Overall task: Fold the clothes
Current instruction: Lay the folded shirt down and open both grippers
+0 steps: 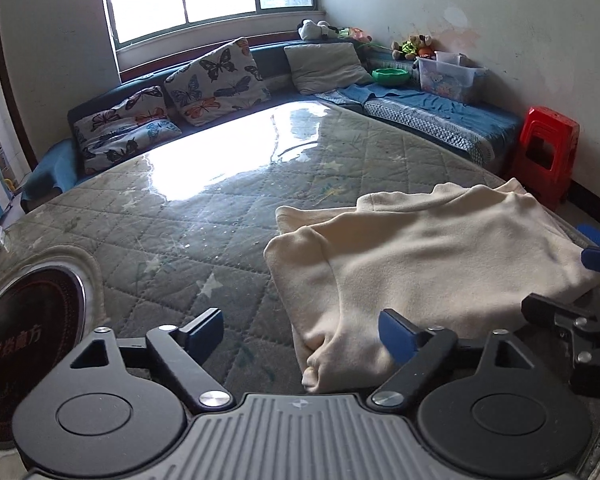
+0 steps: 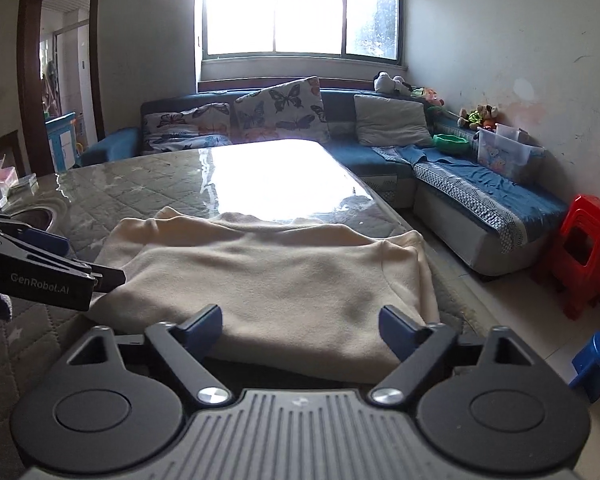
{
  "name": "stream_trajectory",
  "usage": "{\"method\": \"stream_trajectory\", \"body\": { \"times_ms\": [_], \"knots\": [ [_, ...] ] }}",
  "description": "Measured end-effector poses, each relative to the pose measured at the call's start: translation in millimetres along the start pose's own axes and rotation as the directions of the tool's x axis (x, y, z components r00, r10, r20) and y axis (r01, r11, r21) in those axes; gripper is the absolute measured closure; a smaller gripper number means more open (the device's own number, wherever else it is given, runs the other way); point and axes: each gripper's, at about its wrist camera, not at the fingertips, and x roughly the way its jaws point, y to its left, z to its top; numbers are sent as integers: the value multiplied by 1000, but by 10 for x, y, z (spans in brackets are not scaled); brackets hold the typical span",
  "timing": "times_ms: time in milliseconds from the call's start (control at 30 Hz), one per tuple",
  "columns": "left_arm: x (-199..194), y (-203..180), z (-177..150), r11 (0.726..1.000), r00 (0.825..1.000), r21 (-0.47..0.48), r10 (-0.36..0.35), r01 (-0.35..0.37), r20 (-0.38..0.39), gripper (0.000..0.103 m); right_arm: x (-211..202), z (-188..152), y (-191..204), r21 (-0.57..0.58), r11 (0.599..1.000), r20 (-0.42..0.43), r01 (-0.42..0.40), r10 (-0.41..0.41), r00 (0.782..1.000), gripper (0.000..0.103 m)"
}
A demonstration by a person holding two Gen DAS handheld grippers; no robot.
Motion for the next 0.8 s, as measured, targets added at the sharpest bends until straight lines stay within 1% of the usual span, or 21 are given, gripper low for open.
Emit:
{"method": "stream_trajectory", "body": {
  "times_ms": [100, 167, 233, 267, 400, 533, 667, 800],
  "knots": [
    [-53, 22, -54, 1000, 1000, -19, -10, 10, -9, 9, -67, -51, 21, -9, 1000, -1, 5, -5, 1000, 7],
    [-84, 31, -94, 999, 1000, -30, -20, 20, -17, 7, -112, -74, 28, -1, 1000, 6, 9, -9, 1000, 5],
    [-114, 29, -135, 999, 1000, -28, -22, 21, -17, 3, -158, -97, 34, 7, 1000, 13, 13, -13, 1000, 2],
    [-127, 20, -155, 1000, 1000, -24, -17, 17, -14, 2, -181, -109, 37, 10, 1000, 16, 15, -15, 1000, 0],
    [-180, -4, -230, 1000, 1000, -13, -22, 22, -17, 0, -259, -137, 59, 13, 1000, 21, 27, -28, 999, 0],
    [-254, -3, -309, 999, 1000, -21, -28, 28, -9, 0, -304, -185, 100, 8, 999, 12, 52, -52, 999, 0],
    [-316, -27, -395, 1000, 1000, -11, -17, 17, -5, 0, -324, -239, 138, 11, 998, -7, 62, -62, 998, 0],
    [-353, -55, -477, 1000, 1000, -2, -16, 16, -13, 0, -353, -286, 127, 57, 996, -21, 62, -60, 998, 0]
  ]
}}
